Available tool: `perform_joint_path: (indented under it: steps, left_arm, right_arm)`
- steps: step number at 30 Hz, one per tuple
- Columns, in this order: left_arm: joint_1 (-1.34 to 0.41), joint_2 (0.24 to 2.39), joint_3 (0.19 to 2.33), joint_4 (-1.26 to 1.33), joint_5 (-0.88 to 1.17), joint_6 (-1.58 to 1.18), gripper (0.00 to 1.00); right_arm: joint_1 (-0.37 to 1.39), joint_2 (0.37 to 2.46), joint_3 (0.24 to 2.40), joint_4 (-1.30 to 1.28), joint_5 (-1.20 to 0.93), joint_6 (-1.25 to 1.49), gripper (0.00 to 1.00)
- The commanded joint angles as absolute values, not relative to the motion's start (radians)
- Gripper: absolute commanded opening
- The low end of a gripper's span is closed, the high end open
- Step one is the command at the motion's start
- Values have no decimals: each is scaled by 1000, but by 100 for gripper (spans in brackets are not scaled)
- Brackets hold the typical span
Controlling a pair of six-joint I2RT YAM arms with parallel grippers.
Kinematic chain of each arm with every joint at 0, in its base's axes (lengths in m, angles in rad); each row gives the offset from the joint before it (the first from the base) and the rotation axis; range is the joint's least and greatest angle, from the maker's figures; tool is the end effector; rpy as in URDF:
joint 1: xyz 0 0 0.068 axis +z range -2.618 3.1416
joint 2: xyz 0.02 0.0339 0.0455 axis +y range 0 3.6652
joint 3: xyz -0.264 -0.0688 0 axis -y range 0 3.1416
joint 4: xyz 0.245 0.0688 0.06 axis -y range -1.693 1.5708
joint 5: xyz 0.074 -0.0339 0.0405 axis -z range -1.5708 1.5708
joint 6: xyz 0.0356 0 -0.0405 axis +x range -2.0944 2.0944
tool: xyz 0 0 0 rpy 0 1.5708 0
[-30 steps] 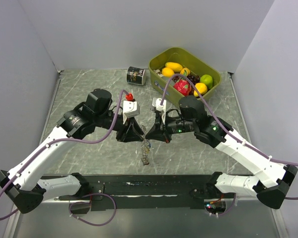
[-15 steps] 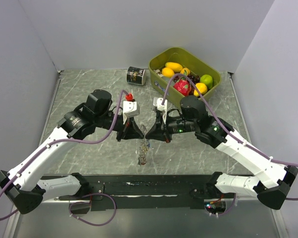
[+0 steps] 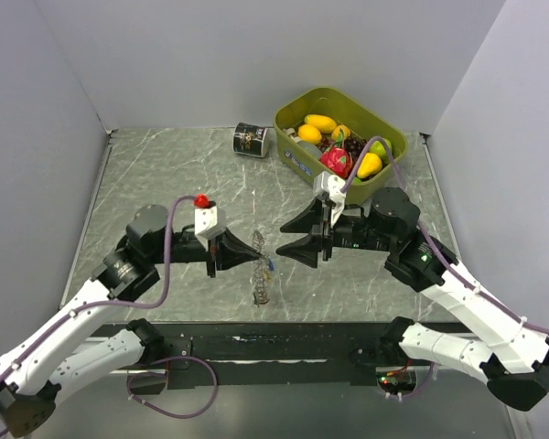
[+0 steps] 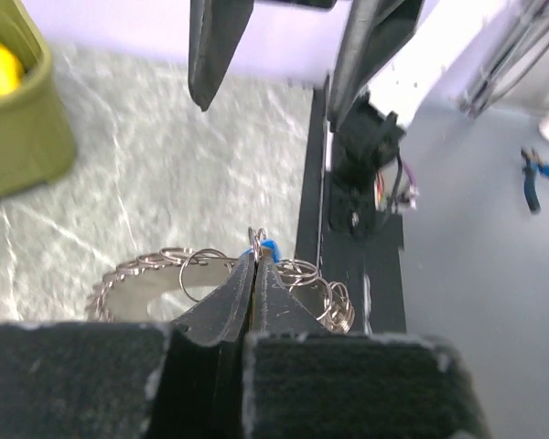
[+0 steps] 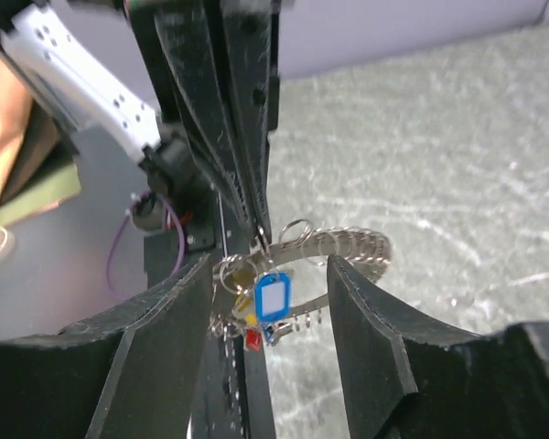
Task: Put the keys on the keyring
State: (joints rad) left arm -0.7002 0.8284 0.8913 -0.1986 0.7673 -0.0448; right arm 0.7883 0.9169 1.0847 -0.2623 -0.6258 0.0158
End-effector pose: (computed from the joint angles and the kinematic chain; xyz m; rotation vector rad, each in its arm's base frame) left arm 0.1225 -0.1355 0.3698 1.1245 1.4298 -1.1900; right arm 0.1215 0.1518 0.4134 -1.1052 1.3879 1.1126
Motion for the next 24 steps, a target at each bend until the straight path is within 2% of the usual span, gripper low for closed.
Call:
perform_joint_path:
  steps: [1, 11, 14, 15, 24]
  left_arm:
    - [-703, 735, 801, 174, 759, -155, 1]
    - [-704, 695, 696, 474, 833, -267, 1]
    - [-704, 692, 686, 502, 827, -279, 1]
    - [-704, 692, 686, 503, 828, -281, 1]
    - [-704, 709, 710, 469, 862, -279, 1]
  right_arm:
    - [775, 923, 1088, -169, -693, 57, 59]
    - [775, 960, 1091, -106, -862, 75, 53]
    - [775, 965, 1089, -98, -879, 80, 49]
    - [773, 968, 1089, -95, -880, 83, 45]
    - [773, 1003, 1094, -66, -899, 104, 43]
